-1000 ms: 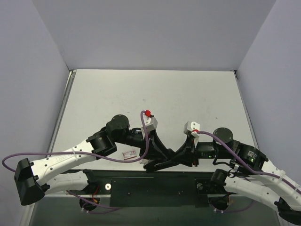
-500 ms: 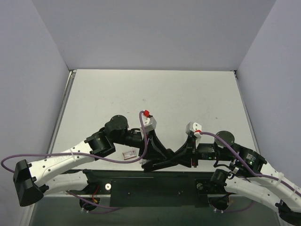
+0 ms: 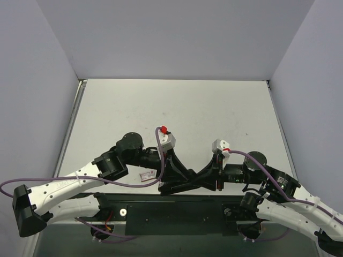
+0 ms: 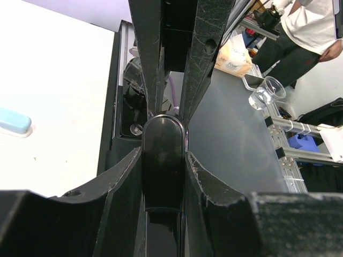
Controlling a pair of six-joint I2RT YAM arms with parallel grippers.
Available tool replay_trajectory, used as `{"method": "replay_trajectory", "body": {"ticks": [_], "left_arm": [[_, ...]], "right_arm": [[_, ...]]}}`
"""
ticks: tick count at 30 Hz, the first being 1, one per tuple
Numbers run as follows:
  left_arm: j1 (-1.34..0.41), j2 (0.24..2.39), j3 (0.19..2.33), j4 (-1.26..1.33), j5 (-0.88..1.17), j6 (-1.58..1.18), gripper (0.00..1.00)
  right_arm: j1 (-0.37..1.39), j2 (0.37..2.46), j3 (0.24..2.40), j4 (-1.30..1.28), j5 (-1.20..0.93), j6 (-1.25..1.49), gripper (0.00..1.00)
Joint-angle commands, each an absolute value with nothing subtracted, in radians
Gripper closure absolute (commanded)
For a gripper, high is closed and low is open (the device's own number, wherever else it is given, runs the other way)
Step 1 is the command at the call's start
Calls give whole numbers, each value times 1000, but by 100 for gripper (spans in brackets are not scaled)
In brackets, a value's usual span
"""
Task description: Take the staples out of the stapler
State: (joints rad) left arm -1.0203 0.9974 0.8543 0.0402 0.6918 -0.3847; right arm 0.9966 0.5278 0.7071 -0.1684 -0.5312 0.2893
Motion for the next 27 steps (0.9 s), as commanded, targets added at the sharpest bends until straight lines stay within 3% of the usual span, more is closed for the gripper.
{"method": "replay_trajectory", "body": {"ticks": [1, 27], "left_arm": [[-996, 885, 946, 132, 597, -377, 100], [-996, 802, 949, 132, 453, -377, 100]], "right_arm": [[1006, 506, 666, -336, -541, 308, 100], [1063, 512, 548, -203, -548, 391, 100]]}}
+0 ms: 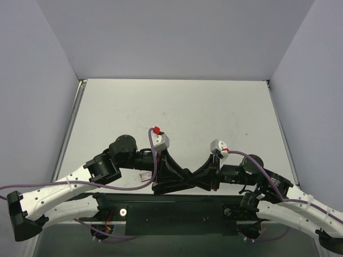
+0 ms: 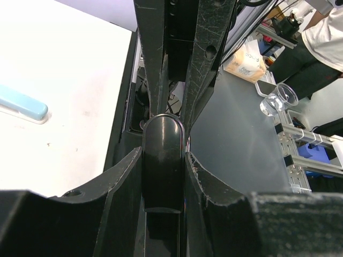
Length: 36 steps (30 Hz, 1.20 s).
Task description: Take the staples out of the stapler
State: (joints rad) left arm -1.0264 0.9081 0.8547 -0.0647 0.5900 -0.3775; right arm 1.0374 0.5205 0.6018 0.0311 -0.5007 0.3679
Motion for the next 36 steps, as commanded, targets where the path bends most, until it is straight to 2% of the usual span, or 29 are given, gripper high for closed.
{"method": "replay_trajectory", "body": {"ticks": [1, 36], "left_arm": [[-996, 802, 950, 130, 448, -377, 100], [-973, 810, 1028, 101, 356, -342, 100]], "right_arm": [[1066, 515, 545, -199, -545, 393, 100], [1279, 583, 416, -12, -419, 482, 100]]}}
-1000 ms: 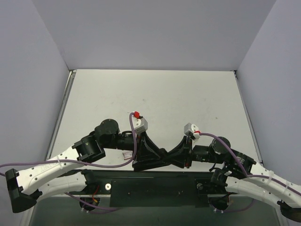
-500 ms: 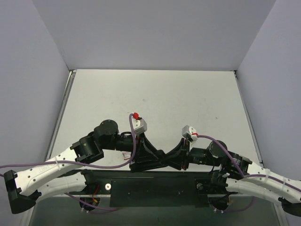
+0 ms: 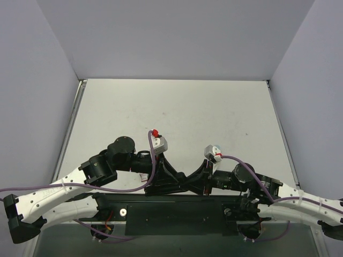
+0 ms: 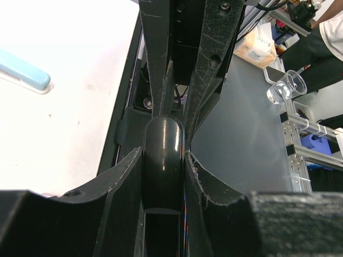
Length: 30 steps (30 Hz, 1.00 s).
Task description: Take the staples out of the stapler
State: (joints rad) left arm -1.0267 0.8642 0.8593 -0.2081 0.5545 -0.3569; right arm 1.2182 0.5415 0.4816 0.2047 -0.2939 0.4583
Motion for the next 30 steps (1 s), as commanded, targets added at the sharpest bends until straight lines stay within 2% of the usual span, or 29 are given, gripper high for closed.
{"method": "replay_trajectory", "body": {"ticks": [1, 30], "left_arm": [[-968, 813, 1029, 101, 356, -344, 100], [-864, 834, 1049, 161, 400, -380, 100]], "right_arm": [[1288, 584, 416, -9, -414, 483, 100], [1384, 584, 319, 120, -337, 551, 100]]}}
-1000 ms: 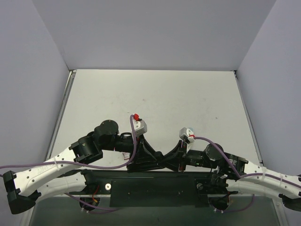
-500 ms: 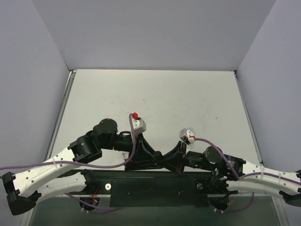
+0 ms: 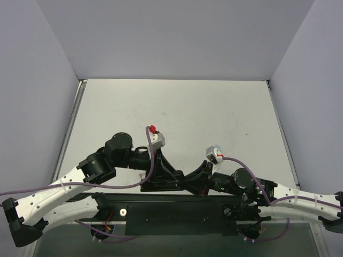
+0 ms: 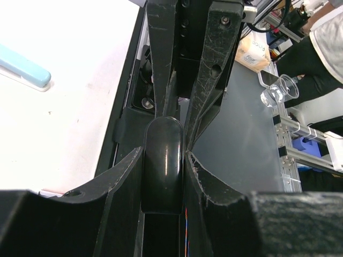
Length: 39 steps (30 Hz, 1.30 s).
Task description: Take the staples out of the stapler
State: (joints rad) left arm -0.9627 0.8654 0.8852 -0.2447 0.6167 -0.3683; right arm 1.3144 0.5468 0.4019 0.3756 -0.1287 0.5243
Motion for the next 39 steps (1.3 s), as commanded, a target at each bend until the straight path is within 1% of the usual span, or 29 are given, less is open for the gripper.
{"method": "replay_trajectory", "body": {"ticks": [1, 12, 26, 32, 39], "left_arm": [[-859, 838, 1051, 161, 403, -382, 100], [-802, 853, 1063, 187, 445, -413, 100], [-790, 862, 1046, 179, 431, -411, 100], [-790, 870, 1043, 143, 365, -385, 100], [-790, 894, 1046, 95, 287, -339, 100]], "right_arm": [[1387, 586, 318, 126, -337, 552, 100], [1401, 595, 313, 143, -321, 560, 100], [1402, 529, 388, -33, -215, 509, 100], [1402, 526, 460, -113, -134, 479, 100], [1402, 578, 546, -163, -3, 456, 100]]}}
